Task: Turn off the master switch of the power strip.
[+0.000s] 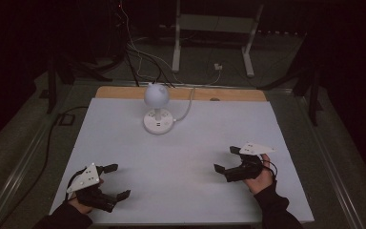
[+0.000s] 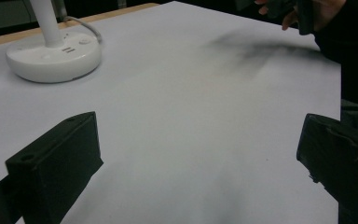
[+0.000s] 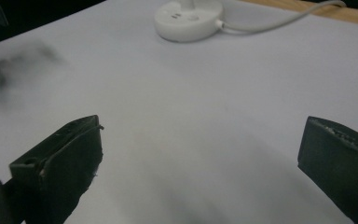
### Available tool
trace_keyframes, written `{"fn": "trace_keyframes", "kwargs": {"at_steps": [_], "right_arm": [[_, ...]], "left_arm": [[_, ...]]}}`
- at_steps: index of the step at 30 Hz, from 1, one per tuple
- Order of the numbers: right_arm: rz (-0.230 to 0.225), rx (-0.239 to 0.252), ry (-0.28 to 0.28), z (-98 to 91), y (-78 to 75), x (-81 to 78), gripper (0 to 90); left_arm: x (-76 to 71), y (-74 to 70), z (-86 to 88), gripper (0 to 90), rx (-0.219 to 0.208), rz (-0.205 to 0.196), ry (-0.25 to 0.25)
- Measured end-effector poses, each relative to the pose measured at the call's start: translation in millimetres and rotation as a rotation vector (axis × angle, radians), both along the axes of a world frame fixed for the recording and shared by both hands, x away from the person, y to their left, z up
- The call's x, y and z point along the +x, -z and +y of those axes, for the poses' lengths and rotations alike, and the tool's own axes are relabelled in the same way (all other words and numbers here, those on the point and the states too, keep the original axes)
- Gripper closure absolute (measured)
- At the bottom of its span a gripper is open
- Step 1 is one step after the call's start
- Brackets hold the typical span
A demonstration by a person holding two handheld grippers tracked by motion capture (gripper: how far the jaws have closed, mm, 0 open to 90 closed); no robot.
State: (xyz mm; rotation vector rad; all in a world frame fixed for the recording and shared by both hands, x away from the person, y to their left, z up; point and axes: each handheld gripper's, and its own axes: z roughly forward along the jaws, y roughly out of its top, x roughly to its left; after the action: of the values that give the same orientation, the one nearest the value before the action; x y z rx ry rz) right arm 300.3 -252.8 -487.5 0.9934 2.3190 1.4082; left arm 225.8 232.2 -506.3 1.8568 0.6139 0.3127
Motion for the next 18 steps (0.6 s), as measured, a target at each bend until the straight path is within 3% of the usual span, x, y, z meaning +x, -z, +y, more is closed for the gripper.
{"fn": "trace_keyframes", "kwargs": {"at_steps": [4, 10, 18], "right_arm": [[-0.003, -0.011, 0.031, -13.8, 7.1, -11.4, 0.0], [0.030, -0.032, 0.073, -31.7, 18.1, -29.5, 0.0], [0.071, -0.093, 0.137, -49.6, 28.1, -44.8, 0.0]], "left_arm": [[0.0, -0.1, 0.1, 0.3, 0.002, -0.001, 0.000], [-0.3, -0.4, 0.2, 0.3, 0.002, -0.003, 0.001], [-0.2, -0.3, -0.3, 0.3, 0.004, -0.004, 0.001]]}}
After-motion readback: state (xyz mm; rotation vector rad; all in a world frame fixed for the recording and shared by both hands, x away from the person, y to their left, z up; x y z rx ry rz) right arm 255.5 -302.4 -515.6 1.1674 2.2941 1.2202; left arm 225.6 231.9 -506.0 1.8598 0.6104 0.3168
